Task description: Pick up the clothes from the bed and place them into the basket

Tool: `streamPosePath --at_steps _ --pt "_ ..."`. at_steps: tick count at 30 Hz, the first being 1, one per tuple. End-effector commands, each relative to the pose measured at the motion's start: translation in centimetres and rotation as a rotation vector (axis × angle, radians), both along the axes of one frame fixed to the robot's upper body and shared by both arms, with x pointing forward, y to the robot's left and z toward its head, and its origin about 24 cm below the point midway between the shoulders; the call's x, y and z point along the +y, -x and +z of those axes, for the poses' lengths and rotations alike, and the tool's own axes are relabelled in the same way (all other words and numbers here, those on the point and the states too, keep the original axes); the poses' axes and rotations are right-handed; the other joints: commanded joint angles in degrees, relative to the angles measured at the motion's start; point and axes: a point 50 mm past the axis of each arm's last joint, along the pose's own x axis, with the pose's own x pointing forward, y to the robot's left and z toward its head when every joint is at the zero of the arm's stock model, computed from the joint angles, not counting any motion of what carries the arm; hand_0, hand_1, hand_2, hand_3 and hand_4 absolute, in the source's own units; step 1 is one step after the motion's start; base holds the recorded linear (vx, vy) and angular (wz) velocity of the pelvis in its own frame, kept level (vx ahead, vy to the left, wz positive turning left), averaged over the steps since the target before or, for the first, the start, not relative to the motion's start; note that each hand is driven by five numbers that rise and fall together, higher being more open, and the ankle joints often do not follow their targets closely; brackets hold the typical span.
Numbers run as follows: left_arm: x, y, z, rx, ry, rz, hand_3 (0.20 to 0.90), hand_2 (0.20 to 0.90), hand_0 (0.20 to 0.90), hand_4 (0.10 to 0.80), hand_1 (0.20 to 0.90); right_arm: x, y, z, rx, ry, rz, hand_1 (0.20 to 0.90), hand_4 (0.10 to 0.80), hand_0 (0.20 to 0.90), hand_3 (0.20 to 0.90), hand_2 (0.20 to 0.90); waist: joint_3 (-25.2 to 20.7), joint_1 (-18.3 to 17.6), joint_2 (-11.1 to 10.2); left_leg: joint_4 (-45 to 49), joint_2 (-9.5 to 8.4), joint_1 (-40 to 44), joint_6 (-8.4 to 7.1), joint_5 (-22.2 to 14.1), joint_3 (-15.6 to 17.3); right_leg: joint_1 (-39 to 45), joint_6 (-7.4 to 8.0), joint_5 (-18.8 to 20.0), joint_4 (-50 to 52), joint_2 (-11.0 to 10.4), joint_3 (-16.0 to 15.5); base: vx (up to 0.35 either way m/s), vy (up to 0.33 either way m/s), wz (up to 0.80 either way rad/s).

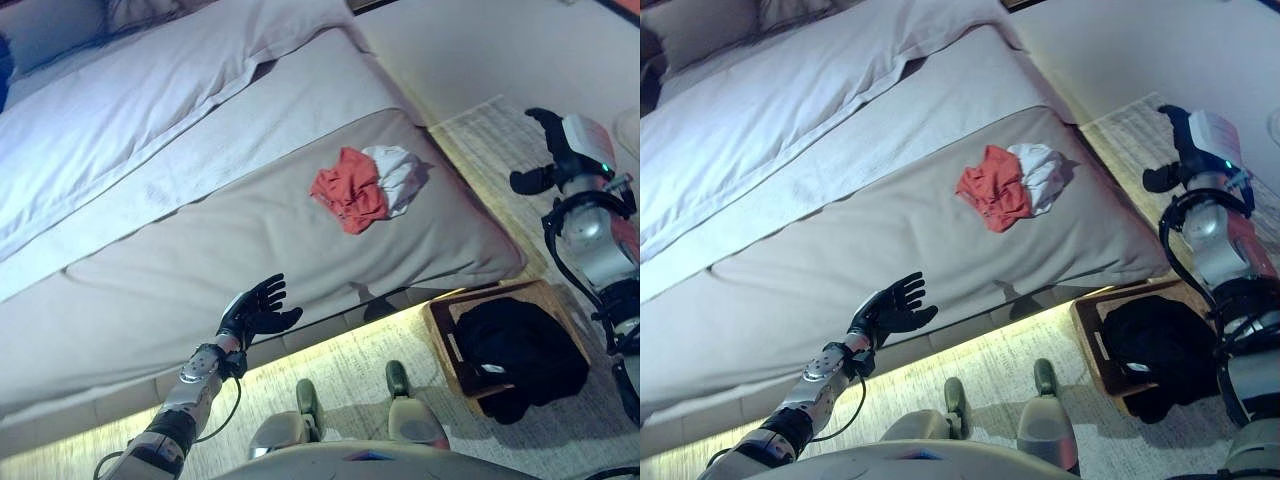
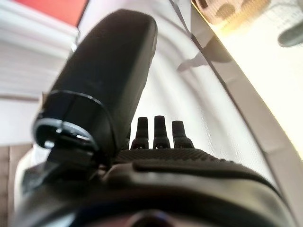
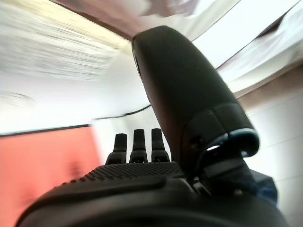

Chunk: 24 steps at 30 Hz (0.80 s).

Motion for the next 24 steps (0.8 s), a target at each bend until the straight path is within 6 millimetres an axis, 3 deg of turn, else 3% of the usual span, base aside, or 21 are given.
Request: streamPosePath --at_steps 1,6,11,16,24 --pt "1.2 -2.1 3.1 -0.197 -0.038 -0.019 0.9 0.9 0.9 0.8 0.9 3.1 -1.6 6.1 -0.212 0.135 0.077 0.9 0.8 0.9 0.9 0.9 1.2 2.7 -4.8 13.5 0.0 -6.6 -1.86 -9.9 -5.0 -6.3 -3.8 -9.3 15.1 -2.2 -2.9 -0.085 -0.008 0.36" --pt "0.9 -2.9 4.1 -0.246 -0.028 -0.014 0.9 0.9 0.9 0.8 0.9 5.1 -2.8 8.8 -0.246 0.25 0.072 0.9 0.8 0.9 0.9 0.9 7.4 5.4 -4.7 20.5 -0.69 -15.0 -1.01 -9.9 -7.8 -13.6 -5.07 -10.9 22.1 -2.8 -5.0 -0.12 -0.052 0.38" --pt "0.4 -3.3 5.3 -0.303 0.016 -0.003 0.9 0.9 0.9 0.8 0.9 5.8 -3.5 11.2 -0.25 0.325 0.039 0.9 0.8 0.9 0.9 0.9 12.0 7.7 -3.9 26.8 -2.63 -22.4 -0.11 -9.2 -10.0 -20.2 -5.99 -12.0 28.2 -3.0 -6.6 -0.076 -0.004 0.34" --pt "0.4 -3.6 6.3 -0.336 0.051 0.028 0.9 0.9 0.9 0.8 0.9 5.5 -3.7 12.6 -0.225 0.341 -0.033 0.9 0.8 0.9 0.9 0.9 13.9 8.8 -3.2 31.5 -4.19 -30.2 0.9 -9.5 -10.4 -27.4 -6.5 -12.8 33.6 -3.2 -7.3 -0.053 -0.001 0.2" --pt "0.9 -4.2 8.7 -0.425 0.141 0.104 0.9 0.9 0.9 0.8 0.9 3.1 -3.4 14.5 -0.222 0.31 -0.187 0.9 0.8 0.9 0.9 0.9 13.9 10.3 -1.6 36.6 -5.61 -42.6 2.29 -10.7 -10.8 -39.6 -6.71 -13.3 39.4 -2.6 -7.5 -0.055 -0.039 0.17"
